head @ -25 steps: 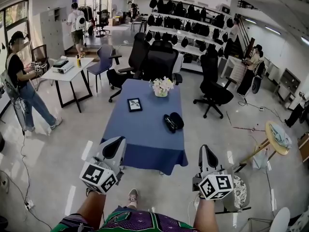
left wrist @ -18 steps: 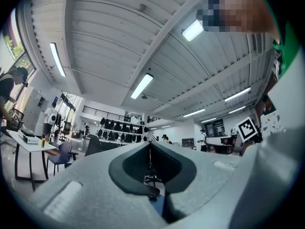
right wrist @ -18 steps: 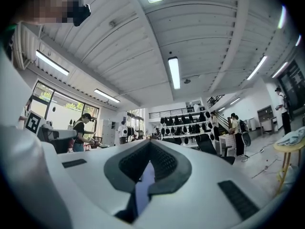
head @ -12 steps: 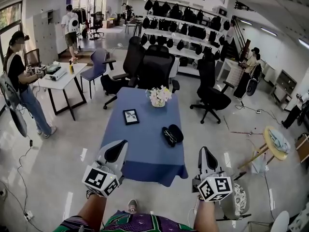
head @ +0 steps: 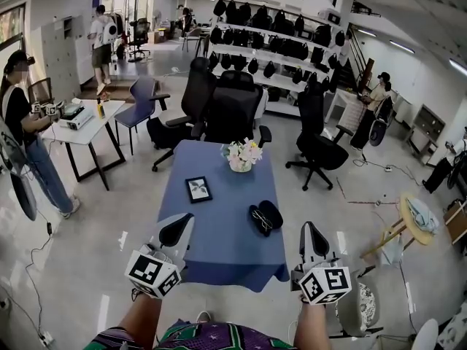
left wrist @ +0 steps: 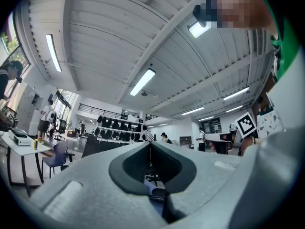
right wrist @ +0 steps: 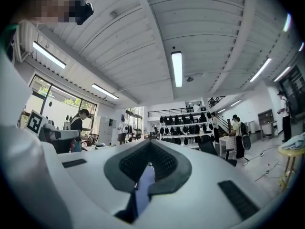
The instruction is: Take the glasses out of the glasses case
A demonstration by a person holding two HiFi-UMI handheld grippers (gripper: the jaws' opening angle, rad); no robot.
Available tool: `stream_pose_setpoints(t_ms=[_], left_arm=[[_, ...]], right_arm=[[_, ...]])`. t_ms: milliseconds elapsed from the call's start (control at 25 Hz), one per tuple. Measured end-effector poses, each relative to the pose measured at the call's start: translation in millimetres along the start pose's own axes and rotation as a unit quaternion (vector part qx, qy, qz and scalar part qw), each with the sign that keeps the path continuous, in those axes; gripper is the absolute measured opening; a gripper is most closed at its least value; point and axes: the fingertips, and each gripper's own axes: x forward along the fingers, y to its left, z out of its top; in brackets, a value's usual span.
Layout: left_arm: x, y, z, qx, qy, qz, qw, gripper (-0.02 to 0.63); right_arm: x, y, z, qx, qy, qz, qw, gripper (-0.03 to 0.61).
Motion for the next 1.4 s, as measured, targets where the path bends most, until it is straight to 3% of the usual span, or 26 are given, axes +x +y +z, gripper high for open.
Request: stream_pose_setpoints(t_ms=[680, 1160, 1400], left_arm=[[46, 62, -21, -0.017, 0.002, -0.027, 0.9995, 0.015], [81, 71, -35, -0.033, 0.000, -0.014, 0.9994, 0.015], [109, 89, -23, -0.028, -0.016, 0.022, 0.9992, 0.015]], right_arm=[[74, 17, -21, -0.010, 0.016, -0.002, 1.000, 0.002], [111, -6, -29, -0.005, 0.017, 0.016, 1.000, 0.002], [150, -37, -19, -0.007, -0.001, 0.034, 0.999, 0.002]])
